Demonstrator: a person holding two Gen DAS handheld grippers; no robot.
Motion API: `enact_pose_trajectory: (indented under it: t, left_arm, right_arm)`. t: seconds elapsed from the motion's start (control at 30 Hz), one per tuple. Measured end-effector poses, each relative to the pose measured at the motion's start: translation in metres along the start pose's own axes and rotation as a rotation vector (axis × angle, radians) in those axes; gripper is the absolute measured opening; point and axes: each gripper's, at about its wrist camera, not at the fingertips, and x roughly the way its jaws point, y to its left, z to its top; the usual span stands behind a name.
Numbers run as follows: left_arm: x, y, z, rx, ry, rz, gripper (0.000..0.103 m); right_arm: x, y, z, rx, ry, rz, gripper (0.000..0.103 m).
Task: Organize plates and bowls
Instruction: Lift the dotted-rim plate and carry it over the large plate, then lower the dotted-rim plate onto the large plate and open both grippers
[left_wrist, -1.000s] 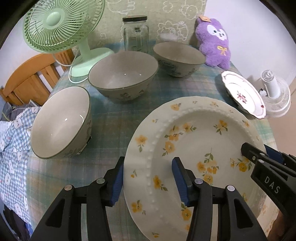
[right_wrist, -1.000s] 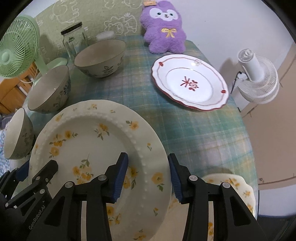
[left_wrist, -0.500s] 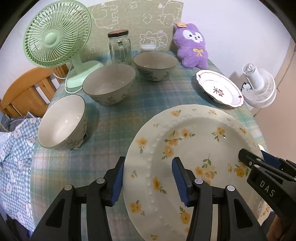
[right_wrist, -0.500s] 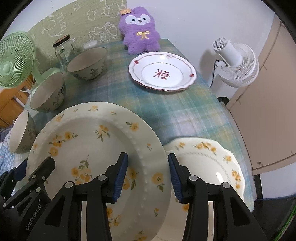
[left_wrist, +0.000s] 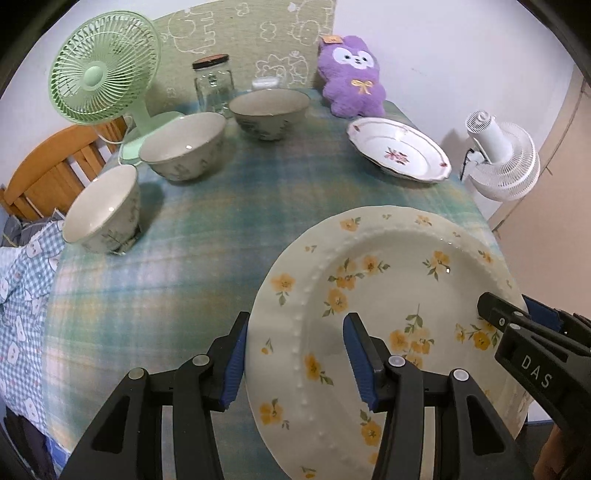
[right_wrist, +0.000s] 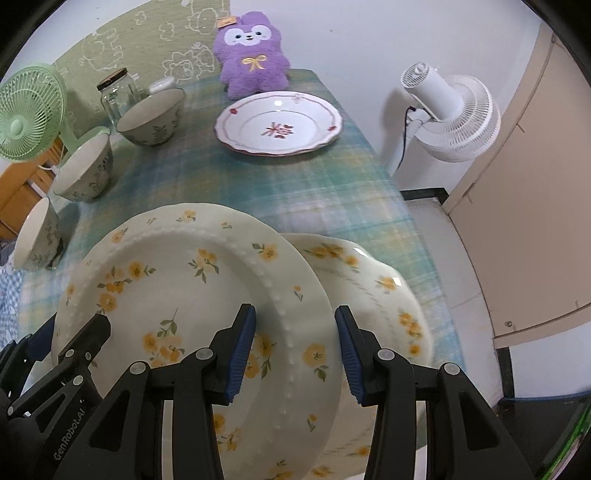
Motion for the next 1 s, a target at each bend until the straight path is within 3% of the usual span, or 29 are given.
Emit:
enact_pose_trajectory:
  t: [0.57,1.0]
  left_arm:
    - [0.019,-0.055,-0.026,-0.009,0.041,-0.003,0.051]
    - [0.030,-0.073,-0.028,0.000,0.042,0.051,0.051]
  right_arm:
    - [0.015,-0.061,-0.018,-0.008,0.018,-0.033,0.048]
    - [0.028,-0.072,-0.022,-0.027,0.035,-0.030,0.048]
